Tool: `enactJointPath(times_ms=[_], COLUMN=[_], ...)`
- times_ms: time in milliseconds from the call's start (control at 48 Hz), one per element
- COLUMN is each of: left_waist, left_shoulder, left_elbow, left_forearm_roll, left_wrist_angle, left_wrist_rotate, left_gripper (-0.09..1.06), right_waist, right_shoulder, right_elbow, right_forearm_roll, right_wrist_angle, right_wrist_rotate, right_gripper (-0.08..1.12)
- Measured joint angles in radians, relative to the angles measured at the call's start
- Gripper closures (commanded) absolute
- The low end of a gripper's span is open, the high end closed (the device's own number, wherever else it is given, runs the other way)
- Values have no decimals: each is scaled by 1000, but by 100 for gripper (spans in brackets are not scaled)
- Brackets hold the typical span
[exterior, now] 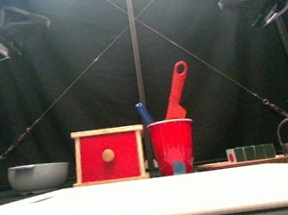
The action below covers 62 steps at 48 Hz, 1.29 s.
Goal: Place sushi on board then cut the sushi with the knife then place the pieces on the plate
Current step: Place the sushi on the board
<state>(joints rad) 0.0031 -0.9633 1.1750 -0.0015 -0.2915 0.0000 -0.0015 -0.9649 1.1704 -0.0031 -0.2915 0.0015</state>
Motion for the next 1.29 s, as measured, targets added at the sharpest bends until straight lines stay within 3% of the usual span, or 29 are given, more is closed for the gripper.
enactJointPath(times_ms=[229,417,542,625,750,875,958,1062,1292], left_waist=[-6,-15,-32,-44,-49,-49,-49,-49,-46], left_shoulder=[120,256,344,393,451,471,472,474,476], left_elbow=[5,-35,-61,-69,-72,-72,-72,-72,-74], left_forearm_roll=[-2,-2,-2,-2,3,25,38,44,44], left_wrist_angle=[-9,-11,-25,-48,-100,-140,-147,-150,-149], left_wrist_rotate=[2,0,0,3,5,6,6,6,6], left_gripper=[99,99,98,98,98,98,98,98,98], right_waist=[-54,-160,-238,-293,-345,-371,-379,-383,-413], right_shoulder=[43,110,155,186,227,253,273,298,371], right_elbow=[11,-18,-63,-97,-126,-143,-149,-153,-178], right_forearm_roll=[26,51,46,18,-44,-94,-120,-149,-232], right_wrist_angle=[92,267,407,505,604,658,678,690,715], right_wrist_rotate=[20,20,14,9,11,9,3,0,-8], right_gripper=[101,99,90,78,48,15,-1,-1,12])
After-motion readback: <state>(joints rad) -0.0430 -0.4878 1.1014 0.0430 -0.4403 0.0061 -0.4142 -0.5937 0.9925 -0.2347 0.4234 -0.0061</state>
